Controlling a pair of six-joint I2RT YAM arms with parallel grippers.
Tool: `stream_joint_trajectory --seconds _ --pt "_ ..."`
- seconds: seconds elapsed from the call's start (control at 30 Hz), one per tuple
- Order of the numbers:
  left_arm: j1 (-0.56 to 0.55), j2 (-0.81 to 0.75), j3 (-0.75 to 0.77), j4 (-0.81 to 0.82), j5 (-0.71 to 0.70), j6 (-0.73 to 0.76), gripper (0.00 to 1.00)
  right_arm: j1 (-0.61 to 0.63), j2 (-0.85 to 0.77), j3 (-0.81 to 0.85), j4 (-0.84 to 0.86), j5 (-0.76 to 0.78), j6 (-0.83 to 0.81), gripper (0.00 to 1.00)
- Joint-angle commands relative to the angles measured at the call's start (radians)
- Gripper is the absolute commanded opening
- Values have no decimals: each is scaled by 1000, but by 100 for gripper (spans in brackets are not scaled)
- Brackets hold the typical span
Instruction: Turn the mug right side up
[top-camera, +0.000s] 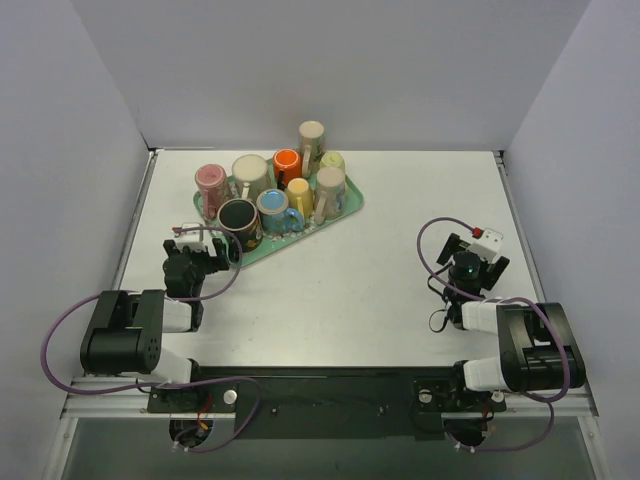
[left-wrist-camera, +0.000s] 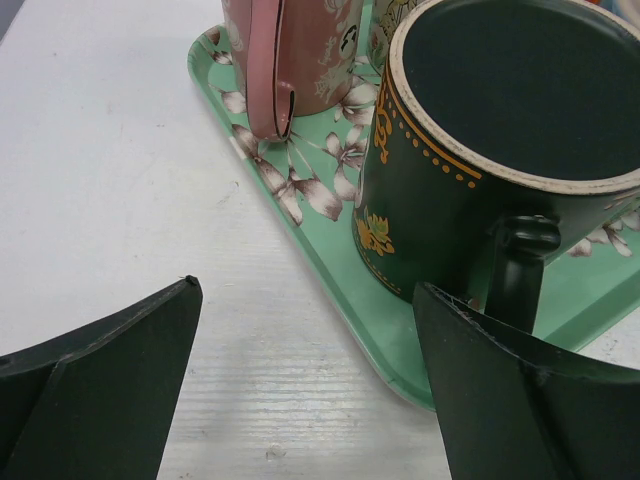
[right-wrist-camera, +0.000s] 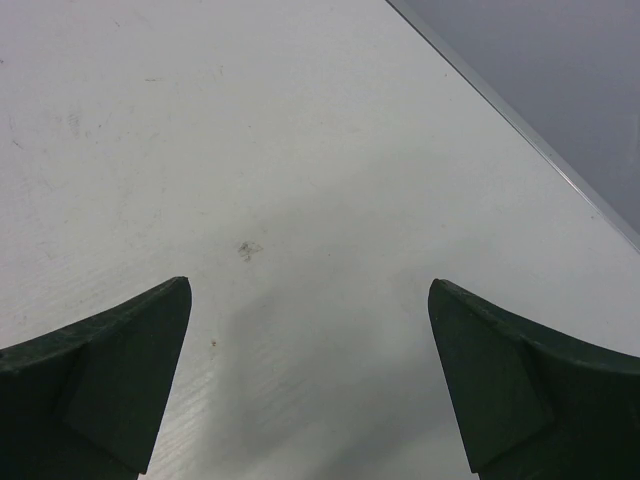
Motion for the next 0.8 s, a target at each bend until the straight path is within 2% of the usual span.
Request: stream_joint_trajectory --seconds 0.0,0.1,0.23,0.27,0.33,0.37,0.4,0.43,0.47,0.5,0.53,0.57,0.6,0.67,0.73,0.77 --pt "-3 -20 26 20 -4 2 98 6 -10 22 21 21 7 100" --pt "-3 -20 26 19 -4 2 98 6 -10 21 27 21 5 100" --pt "-3 -28 27 25 31 3 98 17 -103 62 -135 88 24 100" --pt "35 -66 37 -7 70 -23 98 18 -146 56 -161 102 40 100" --pt "115 -153 121 -203 176 -67 98 15 -204 35 -192 104 68 100" --pt "170 -172 185 -351 318 -63 98 14 -223 35 -215 89 71 100" --pt "199 -202 228 -413 389 -23 98 15 -256 57 -274 74 85 100" --pt "240 -216 309 -564 508 8 100 17 -269 71 -360 25 94 100" --pt "251 -238 348 -739 552 50 100 18 -296 106 -396 8 119 100" --pt "273 -245 435 -822 627 90 100 21 -319 119 -455 -37 123 98" --pt "274 -261 475 -1024 670 188 100 24 -330 139 -482 -45 125 98" --pt "267 -265 557 -1152 727 234 100 27 -356 144 -520 -57 131 98" --pt "241 -271 589 -1317 749 318 100 29 -370 156 -531 -62 146 98" --pt "168 -287 644 -1494 734 400 100 30 -405 162 -560 -101 169 98" --pt "76 -313 638 -1506 611 413 100 35 -436 165 -574 -152 180 98" --pt "49 -327 608 -1486 485 405 100 37 -447 165 -582 -167 185 98"
